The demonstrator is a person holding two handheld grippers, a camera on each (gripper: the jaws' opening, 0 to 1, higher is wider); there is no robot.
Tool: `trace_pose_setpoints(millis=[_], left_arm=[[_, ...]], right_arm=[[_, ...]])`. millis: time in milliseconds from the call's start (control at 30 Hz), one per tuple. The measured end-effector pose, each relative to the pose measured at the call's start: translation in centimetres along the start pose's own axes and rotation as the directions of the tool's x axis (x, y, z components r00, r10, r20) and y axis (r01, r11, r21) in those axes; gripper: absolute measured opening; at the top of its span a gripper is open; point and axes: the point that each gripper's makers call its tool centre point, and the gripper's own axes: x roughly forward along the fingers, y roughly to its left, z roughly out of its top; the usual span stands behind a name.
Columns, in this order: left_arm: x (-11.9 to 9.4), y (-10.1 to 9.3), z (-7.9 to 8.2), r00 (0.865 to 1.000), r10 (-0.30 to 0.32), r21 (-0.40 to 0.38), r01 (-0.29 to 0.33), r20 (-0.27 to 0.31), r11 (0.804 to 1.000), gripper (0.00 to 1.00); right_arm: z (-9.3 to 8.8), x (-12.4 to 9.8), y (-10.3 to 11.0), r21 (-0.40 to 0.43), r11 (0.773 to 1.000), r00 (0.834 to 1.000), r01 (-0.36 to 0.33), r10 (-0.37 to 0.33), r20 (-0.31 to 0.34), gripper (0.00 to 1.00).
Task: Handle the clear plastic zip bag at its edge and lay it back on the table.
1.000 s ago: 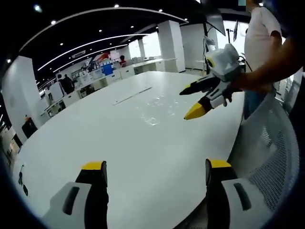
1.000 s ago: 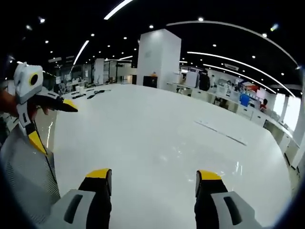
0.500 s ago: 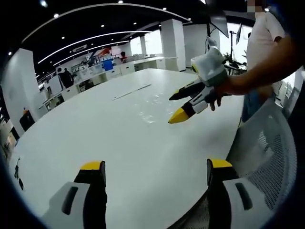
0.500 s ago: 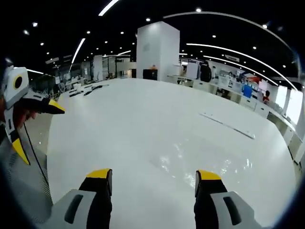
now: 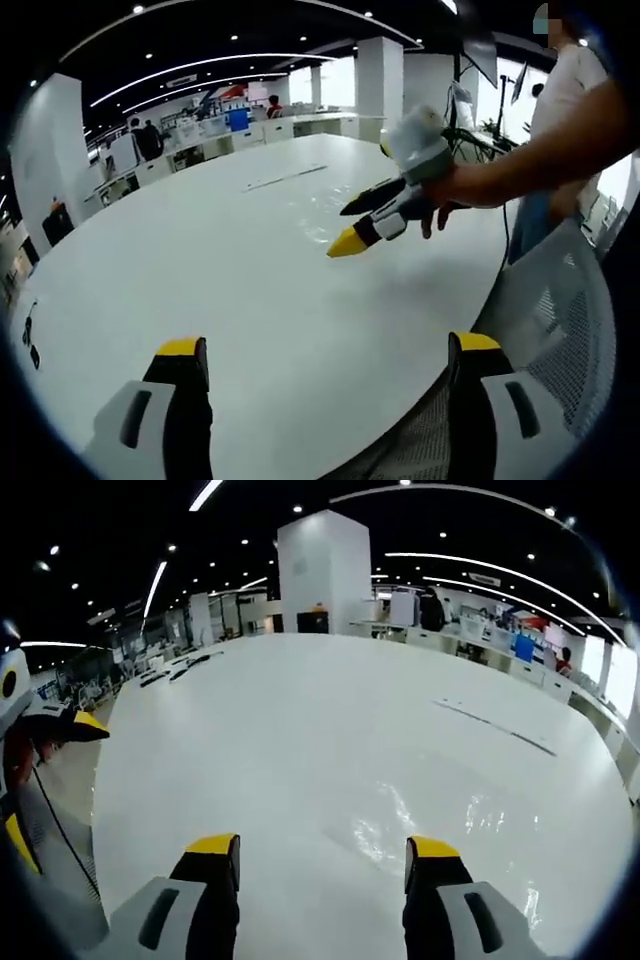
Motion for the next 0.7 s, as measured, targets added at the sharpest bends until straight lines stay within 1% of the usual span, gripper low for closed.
trace_pose_setpoints(millis=[100,167,267,333,400,500,633,700], left_arm=[[-0.2,-0.2,0.0,1.0,-0.002,-0.004,0.002,-0.003,1.0,0.98],[-0.2,-0.3,0.0,1.0,-0.004,-0.003,0.004,-0.004,1.0,0.98],[-0.2,-0.6,0.0,1.0,-0.011,0.013,0.011,-0.012,1.0,0.97],[-0.1,-0.5,0.0,1.0,-0.009,0.026,0.009,-0.015,1.0,0.96],[-0.1,-0.4,0.0,1.0,-0.009,0.019,0.009,-0.015,1.0,0.96],[-0.1,-0.1,0.1,1.0,-0.006,0.002,0.006,-0.01,1.0,0.96],[-0.1,0.3,0.2,1.0,0.001,0.012,-0.001,-0.012,1.0,0.95],[-0.1,0.5,0.2,1.0,0.007,0.006,-0.007,-0.009,1.0,0.94]], right_arm=[[0.1,0.5,0.1,0.001,1.0,1.0,-0.008,0.008,-0.005,0.65],[0.0,0.9,0.2,0.002,1.0,1.0,-0.01,0.01,-0.015,0.62],[-0.4,1.5,0.2,0.029,1.0,0.999,-0.011,0.012,-0.033,0.59],[-0.4,1.8,0.3,0.065,0.998,0.999,-0.014,0.017,-0.033,0.57],[-0.6,1.8,0.5,0.076,0.997,0.999,-0.017,0.019,-0.034,0.55],[-0.6,2.5,0.5,0.099,0.995,0.999,-0.013,0.016,-0.028,0.54],[-0.2,3.5,0.1,0.114,0.993,1.0,-0.006,0.008,-0.018,0.53],[-0.2,3.5,0.3,0.143,0.99,1.0,-0.013,0.015,-0.011,0.53]])
